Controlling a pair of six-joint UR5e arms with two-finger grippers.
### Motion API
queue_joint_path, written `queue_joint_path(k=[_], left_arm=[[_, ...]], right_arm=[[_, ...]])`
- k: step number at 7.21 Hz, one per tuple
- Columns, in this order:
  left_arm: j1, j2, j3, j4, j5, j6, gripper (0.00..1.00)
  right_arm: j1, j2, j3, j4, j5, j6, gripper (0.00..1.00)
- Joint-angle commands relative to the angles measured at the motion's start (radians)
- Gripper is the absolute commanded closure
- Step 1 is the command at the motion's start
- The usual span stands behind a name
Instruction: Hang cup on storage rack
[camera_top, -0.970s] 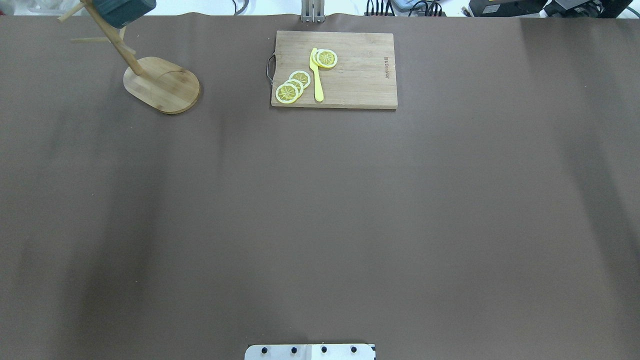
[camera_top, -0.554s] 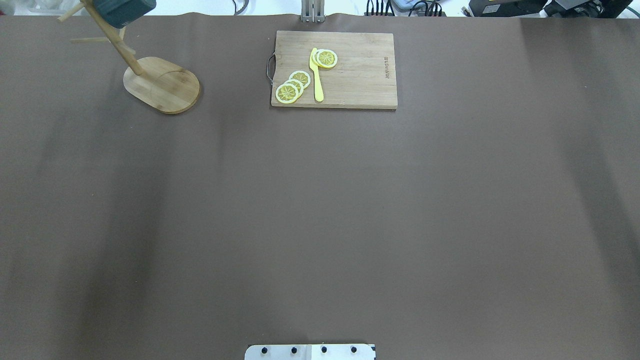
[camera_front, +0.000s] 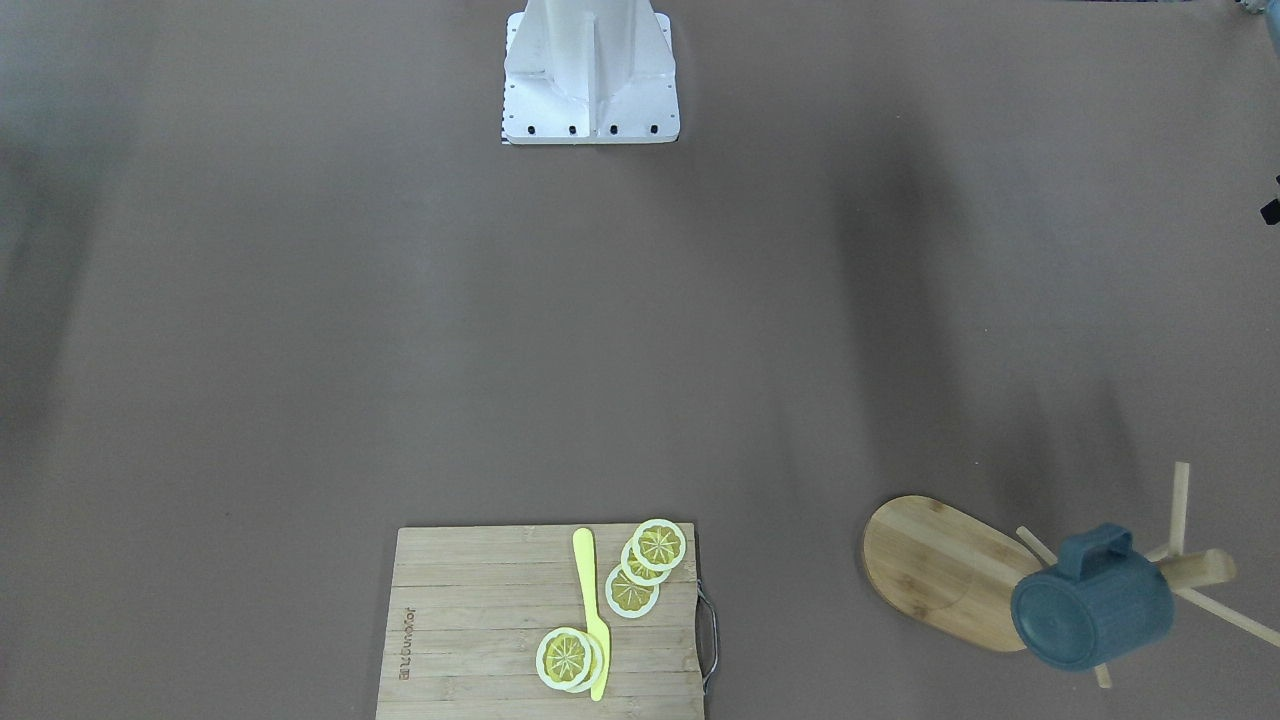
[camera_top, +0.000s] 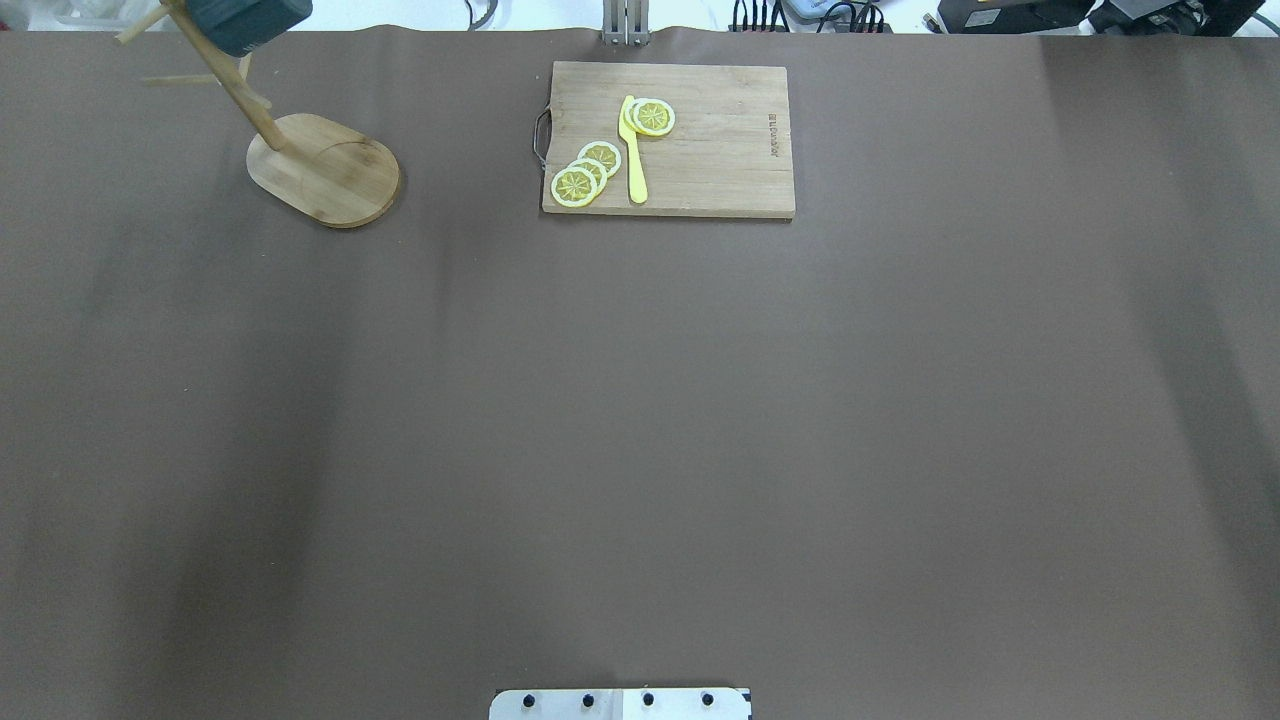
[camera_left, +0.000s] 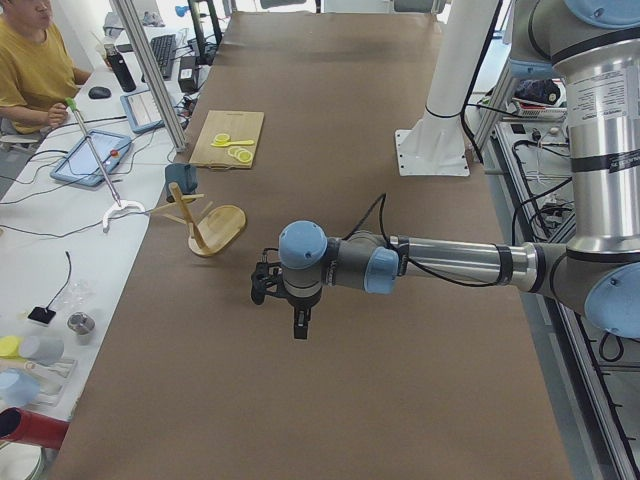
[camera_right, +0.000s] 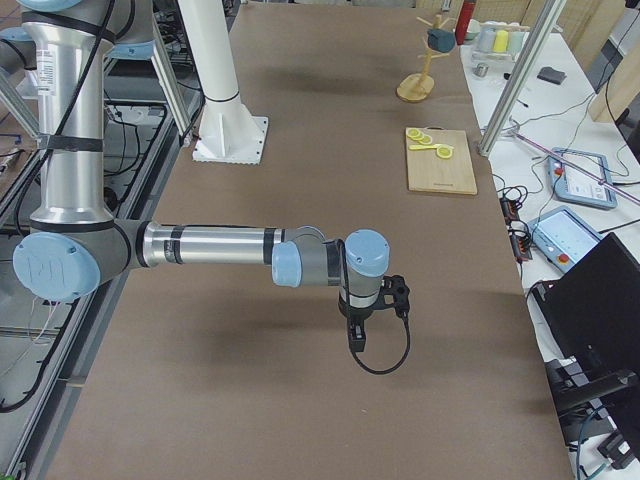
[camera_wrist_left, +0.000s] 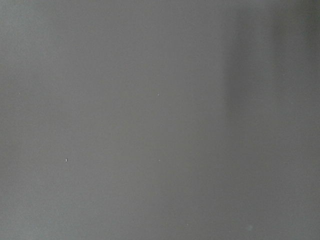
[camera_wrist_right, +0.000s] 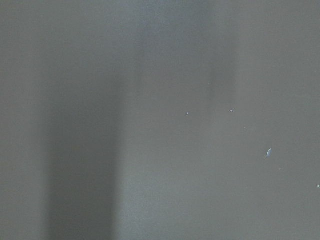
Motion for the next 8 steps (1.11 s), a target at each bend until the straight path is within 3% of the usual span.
queue_joint_path(k=[1, 3, 5, 8], left_arm=[[0.0, 0.036, -0.001, -0.118, 0.009, 0.0, 0.02], [0.002, 0.064, 0.035, -0.232, 0.013, -0.003, 0.02], [-0.002, 0.052, 0.078, -0.241, 0.003, -0.002, 0.02], [0.003, 0.041, 0.051, -0.245, 0.005, -0.015, 0.02]], right_arm=[[0.001, -0.002, -0.007, 0.001, 0.013, -0.002, 0.0], [0.001, -0.005, -0.006, 0.001, 0.016, 0.0, 0.0], [0.001, -0.005, 0.0, 0.001, 0.016, -0.002, 0.0], [0.001, -0.005, -0.004, 0.001, 0.017, 0.0, 0.0]])
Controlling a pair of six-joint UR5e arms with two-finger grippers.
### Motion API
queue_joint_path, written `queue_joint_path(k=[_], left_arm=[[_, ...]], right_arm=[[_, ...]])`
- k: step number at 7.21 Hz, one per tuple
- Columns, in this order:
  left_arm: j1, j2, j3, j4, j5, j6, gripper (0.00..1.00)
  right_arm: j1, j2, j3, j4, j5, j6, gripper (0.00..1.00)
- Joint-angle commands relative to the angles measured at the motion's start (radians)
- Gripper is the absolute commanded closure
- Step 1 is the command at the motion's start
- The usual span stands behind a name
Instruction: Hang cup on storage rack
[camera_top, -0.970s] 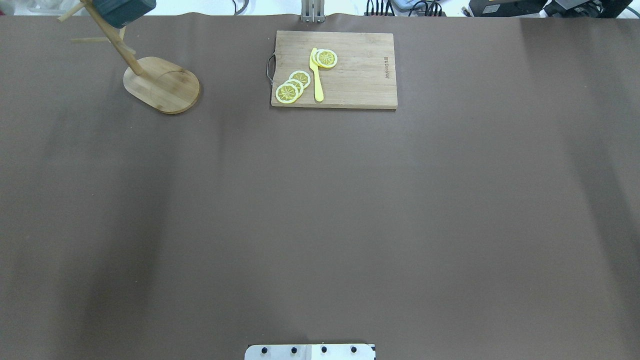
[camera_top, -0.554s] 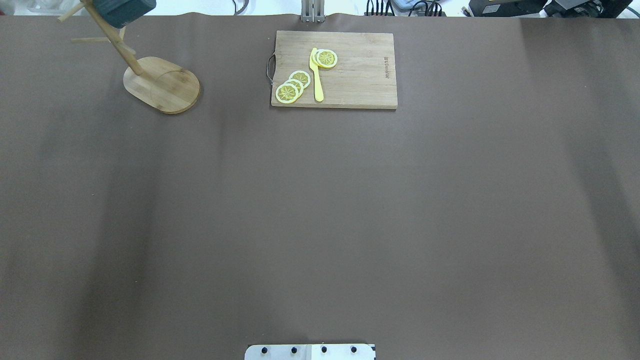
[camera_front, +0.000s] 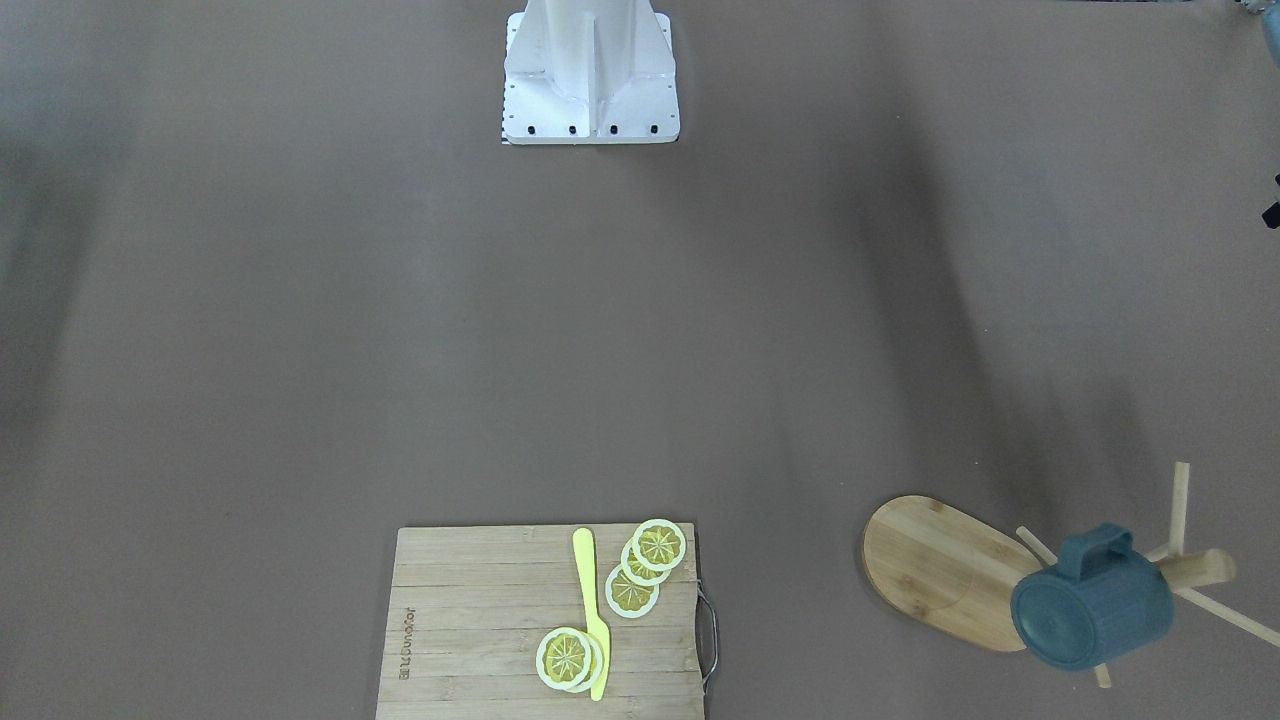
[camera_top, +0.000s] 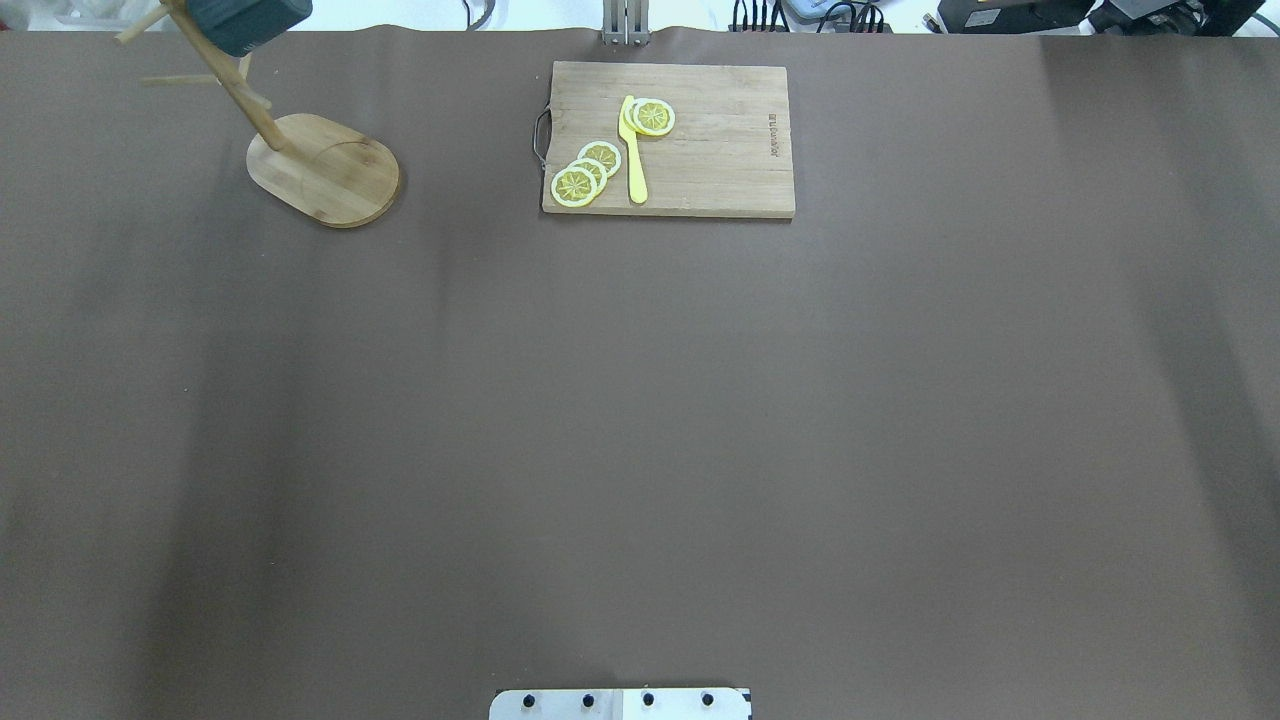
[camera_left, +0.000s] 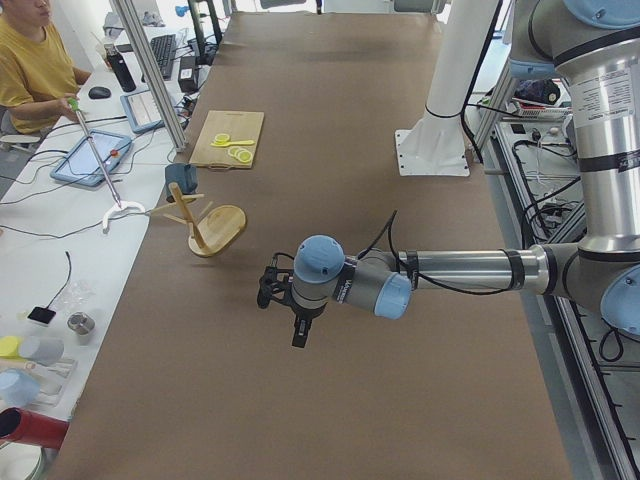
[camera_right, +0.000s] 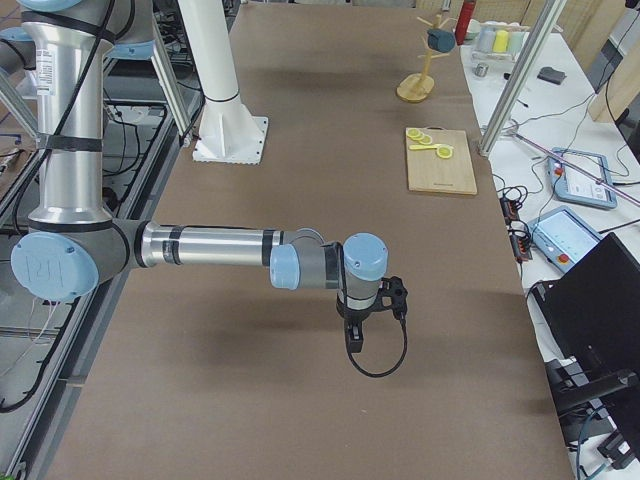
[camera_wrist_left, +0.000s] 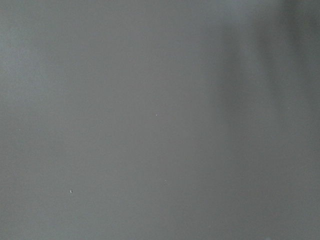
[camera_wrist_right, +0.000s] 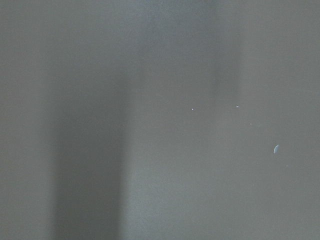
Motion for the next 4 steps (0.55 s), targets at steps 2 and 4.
queue_joint_path(k=[2, 4], left_arm=[[0.007, -0.01, -0.012, 0.002, 0.051, -0.008, 0.02], [0.007, -0.007, -0.009, 0.009, 0.053, -0.106, 0.02]], right_arm=[[0.0, -0.002, -0.006, 0.0, 0.001, 0.0, 0.0], [0.0, -0.006, -0.003, 0.0, 0.001, 0.002, 0.0]])
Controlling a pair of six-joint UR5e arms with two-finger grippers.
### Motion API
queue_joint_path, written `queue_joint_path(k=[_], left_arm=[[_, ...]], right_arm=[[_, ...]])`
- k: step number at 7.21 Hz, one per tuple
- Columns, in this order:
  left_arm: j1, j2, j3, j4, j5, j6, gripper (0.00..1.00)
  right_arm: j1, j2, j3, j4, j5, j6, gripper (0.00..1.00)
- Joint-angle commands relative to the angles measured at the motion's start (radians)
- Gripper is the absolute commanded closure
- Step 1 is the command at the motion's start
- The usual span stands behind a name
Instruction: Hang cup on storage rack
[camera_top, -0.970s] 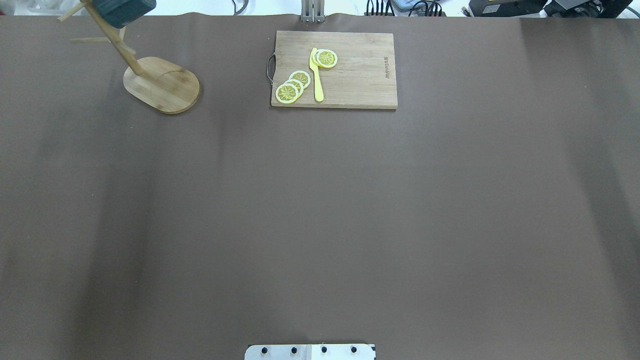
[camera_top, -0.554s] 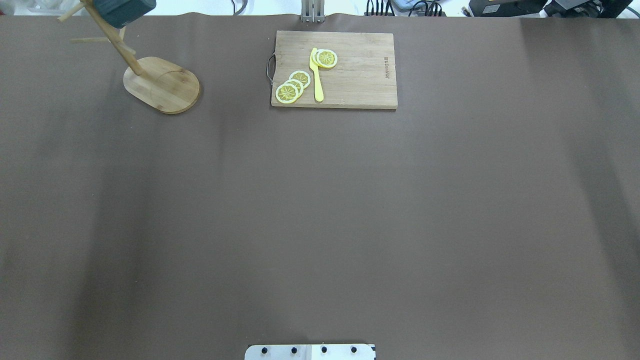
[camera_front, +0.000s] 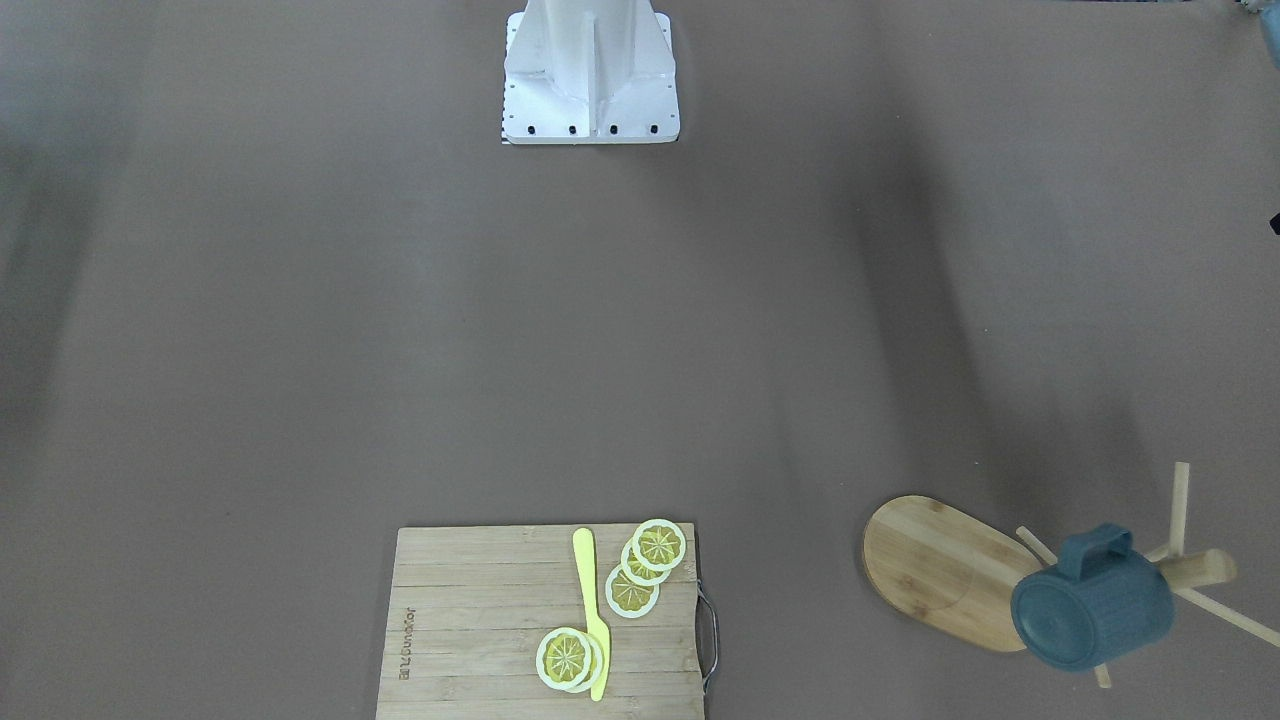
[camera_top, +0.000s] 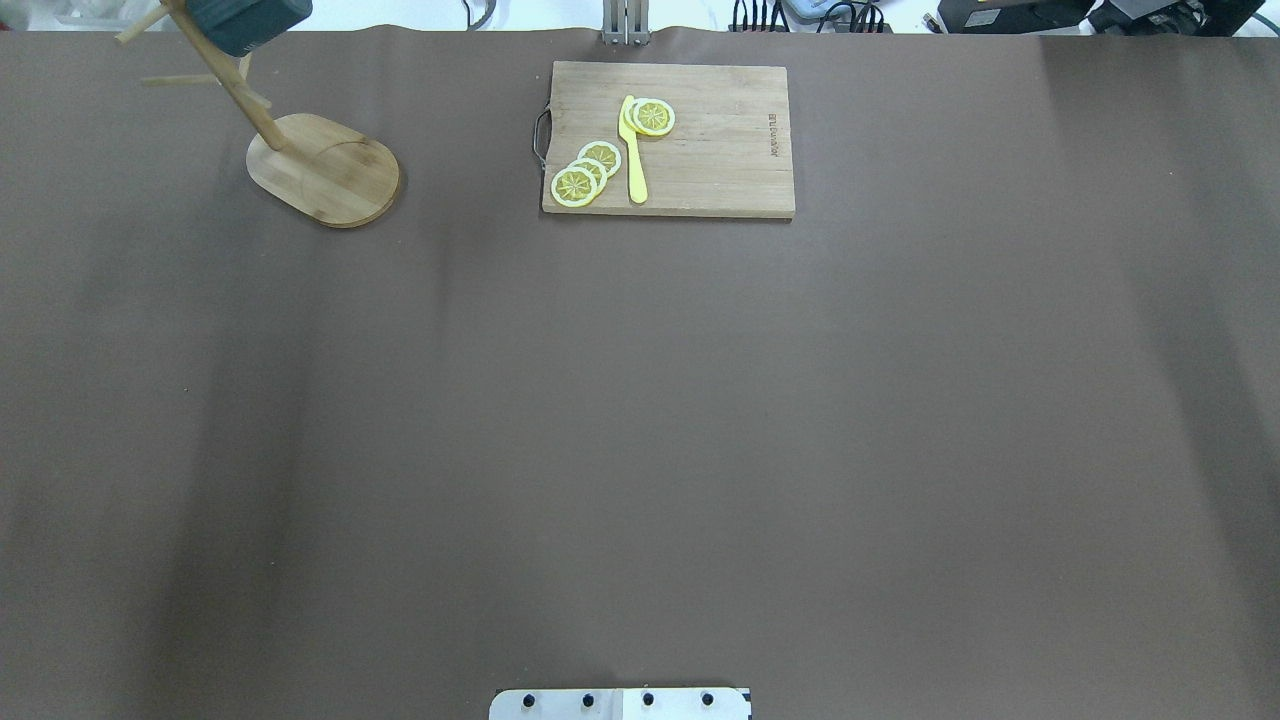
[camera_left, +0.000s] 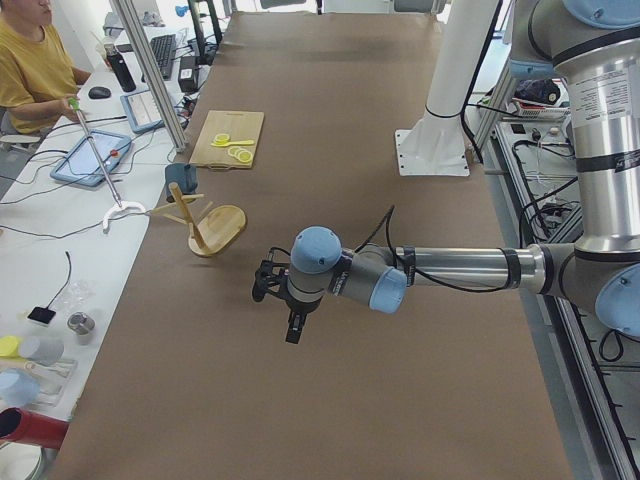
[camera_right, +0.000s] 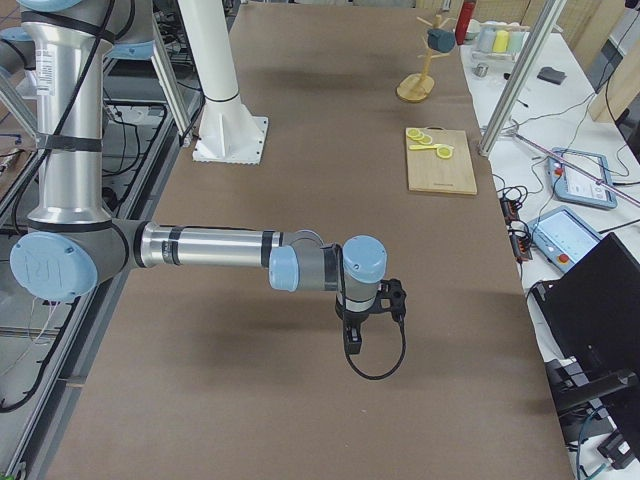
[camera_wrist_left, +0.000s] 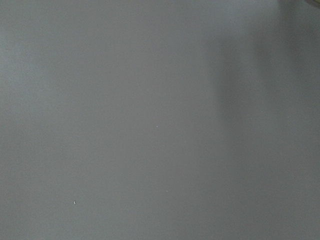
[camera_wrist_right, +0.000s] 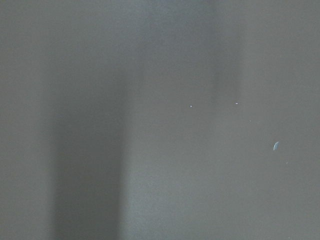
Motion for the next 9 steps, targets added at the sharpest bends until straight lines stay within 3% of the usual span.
queue_joint_path(k=[1, 5, 7, 9], left_arm=[[0.0, 0.012, 0.007, 0.006, 0.003, -0.068, 0.02], [0.0, 0.017, 0.018, 0.02, 0.009, -0.073, 0.02], [0.003, -0.003, -0.005, 0.177, 0.003, -0.056, 0.02], [0.008, 0.0, -0.007, 0.176, -0.029, -0.054, 0.02]], right_arm=[[0.0, -0.002, 0.002, 0.0, 0.0, 0.001, 0.0], [0.0, -0.003, 0.001, 0.0, 0.023, 0.001, 0.0], [0.0, -0.008, 0.001, 0.0, 0.022, -0.003, 0.0], [0.0, -0.008, -0.001, 0.0, 0.018, -0.003, 0.0]])
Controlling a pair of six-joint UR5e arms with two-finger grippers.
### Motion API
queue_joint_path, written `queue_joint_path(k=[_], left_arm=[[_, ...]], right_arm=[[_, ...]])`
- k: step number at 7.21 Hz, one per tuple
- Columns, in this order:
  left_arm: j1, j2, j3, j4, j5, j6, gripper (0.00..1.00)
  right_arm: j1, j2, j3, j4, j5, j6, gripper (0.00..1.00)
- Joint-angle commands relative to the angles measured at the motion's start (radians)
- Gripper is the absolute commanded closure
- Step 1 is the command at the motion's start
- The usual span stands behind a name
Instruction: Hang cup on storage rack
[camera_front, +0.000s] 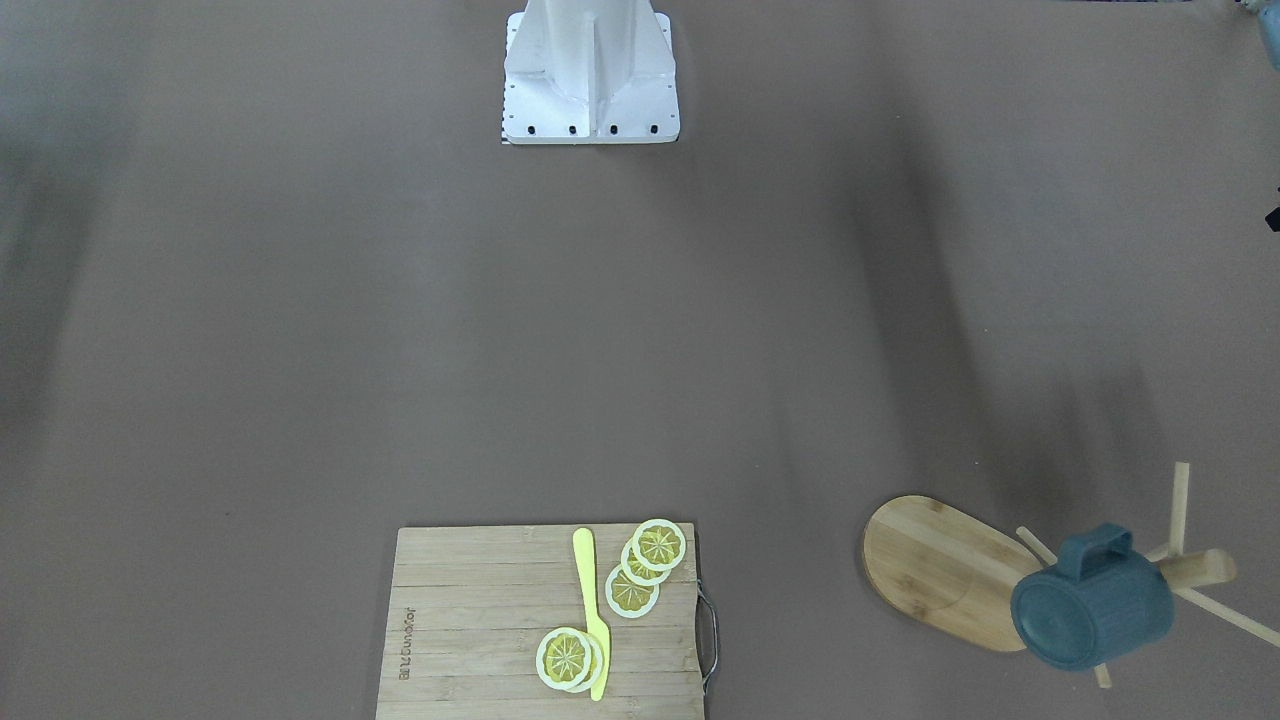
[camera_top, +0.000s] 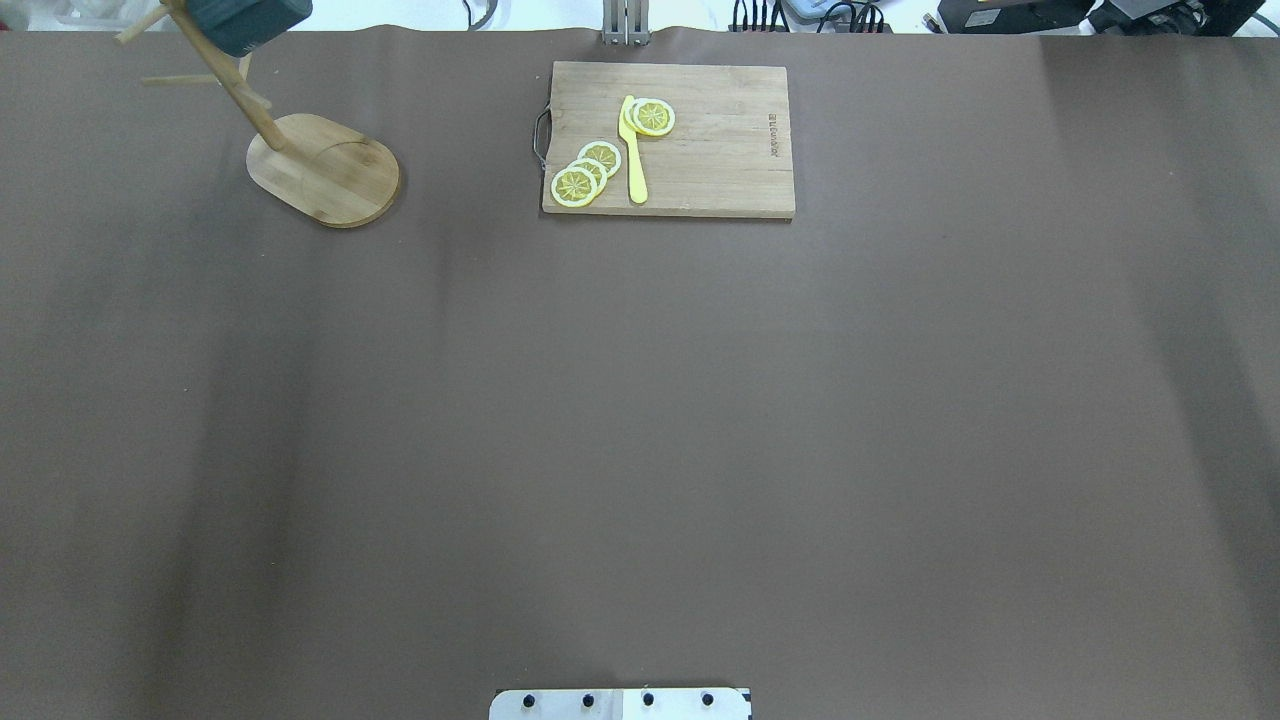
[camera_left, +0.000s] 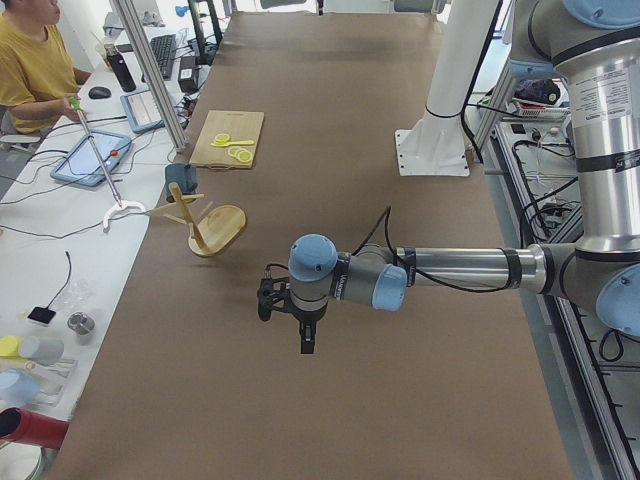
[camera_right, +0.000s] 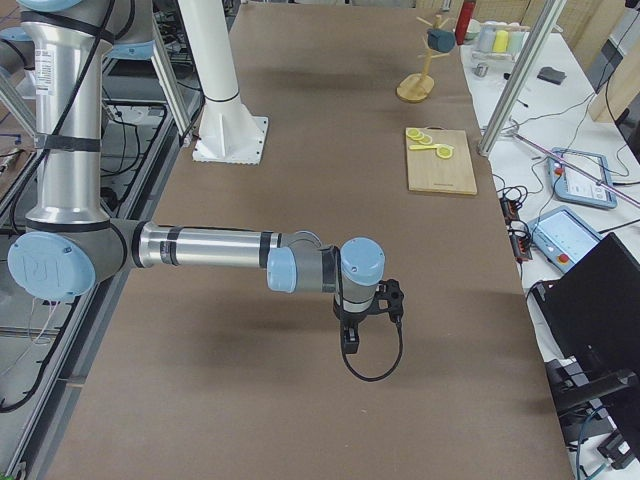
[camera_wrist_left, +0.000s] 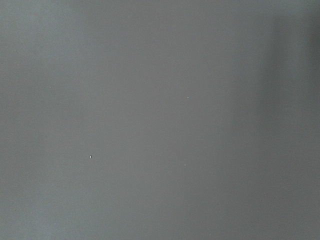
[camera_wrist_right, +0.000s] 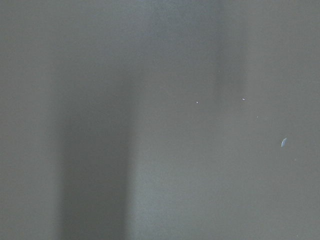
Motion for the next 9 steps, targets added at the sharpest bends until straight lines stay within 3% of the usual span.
queue_joint_path(k=[1, 9], left_arm=[[0.002, -0.003, -0.006, 0.01, -0.05, 0.001, 0.02], [0.0, 0.007, -0.009, 0.008, -0.048, 0.001, 0.02]], right_arm=[[0.0, -0.002, 0.001, 0.0, -0.001, 0.0, 0.0], [0.0, -0.01, 0.01, 0.002, 0.002, 0.001, 0.0]])
